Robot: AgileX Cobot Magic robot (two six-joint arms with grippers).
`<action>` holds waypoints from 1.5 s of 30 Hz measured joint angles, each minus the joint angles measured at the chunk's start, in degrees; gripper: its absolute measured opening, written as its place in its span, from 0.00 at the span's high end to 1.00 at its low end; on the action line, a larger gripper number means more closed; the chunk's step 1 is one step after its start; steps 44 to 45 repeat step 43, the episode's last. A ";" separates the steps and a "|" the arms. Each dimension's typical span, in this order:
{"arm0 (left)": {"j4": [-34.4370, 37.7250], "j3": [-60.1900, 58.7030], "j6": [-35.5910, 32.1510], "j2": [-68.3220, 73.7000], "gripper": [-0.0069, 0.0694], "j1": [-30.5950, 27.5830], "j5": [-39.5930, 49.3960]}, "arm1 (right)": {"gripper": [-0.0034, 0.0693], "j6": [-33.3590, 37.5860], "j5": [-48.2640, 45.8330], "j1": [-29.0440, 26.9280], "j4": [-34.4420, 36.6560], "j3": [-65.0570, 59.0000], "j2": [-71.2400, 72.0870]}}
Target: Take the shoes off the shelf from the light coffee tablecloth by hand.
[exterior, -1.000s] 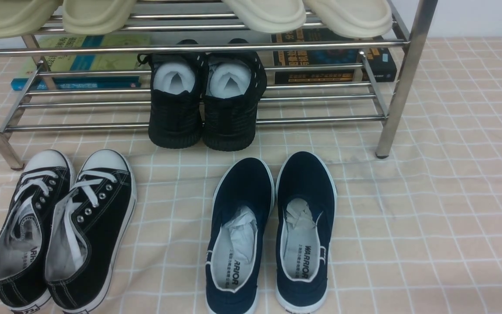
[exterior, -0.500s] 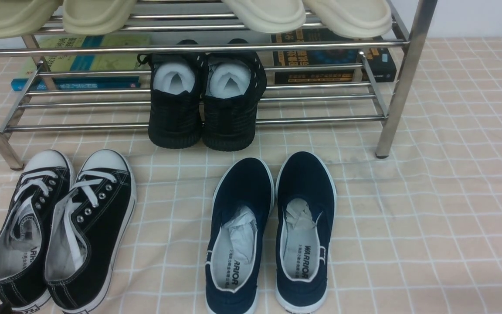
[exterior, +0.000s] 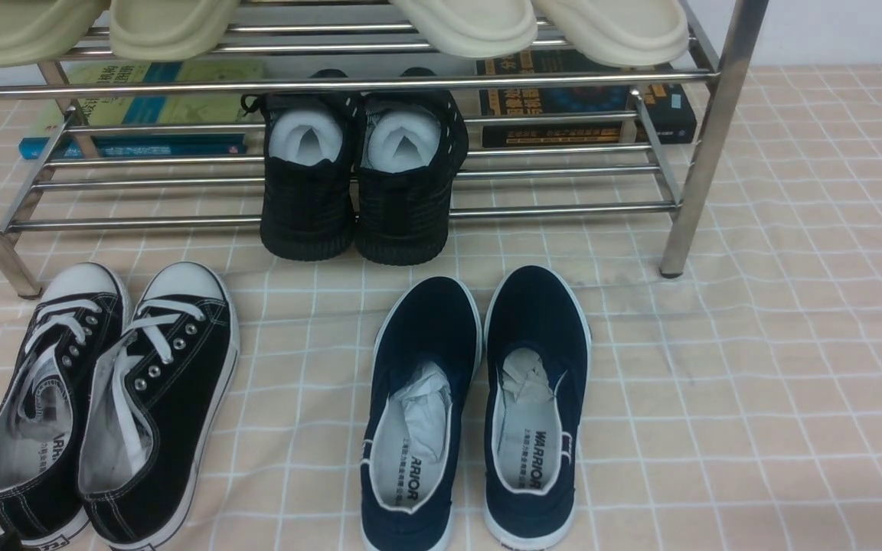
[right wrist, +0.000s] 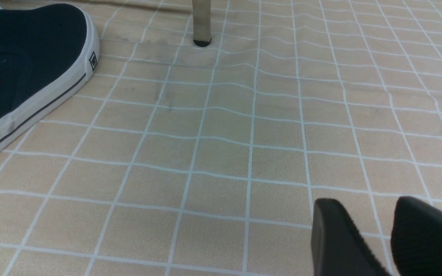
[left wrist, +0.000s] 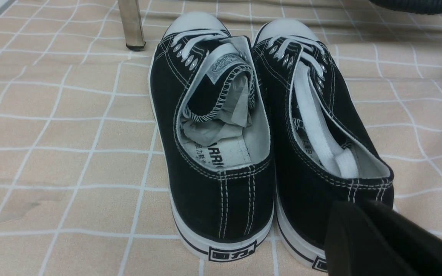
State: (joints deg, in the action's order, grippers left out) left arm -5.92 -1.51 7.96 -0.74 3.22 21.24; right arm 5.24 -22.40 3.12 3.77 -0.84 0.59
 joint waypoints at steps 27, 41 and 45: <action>-0.07 0.00 0.06 0.00 0.81 0.00 0.07 | 0.62 0.00 0.00 0.00 0.00 0.00 0.00; -0.14 0.05 0.12 0.00 0.81 0.00 0.13 | 0.62 0.00 0.00 0.00 0.00 0.00 0.00; -0.14 0.05 0.12 0.00 0.81 0.00 0.15 | 0.62 0.00 0.00 0.00 0.00 0.00 0.00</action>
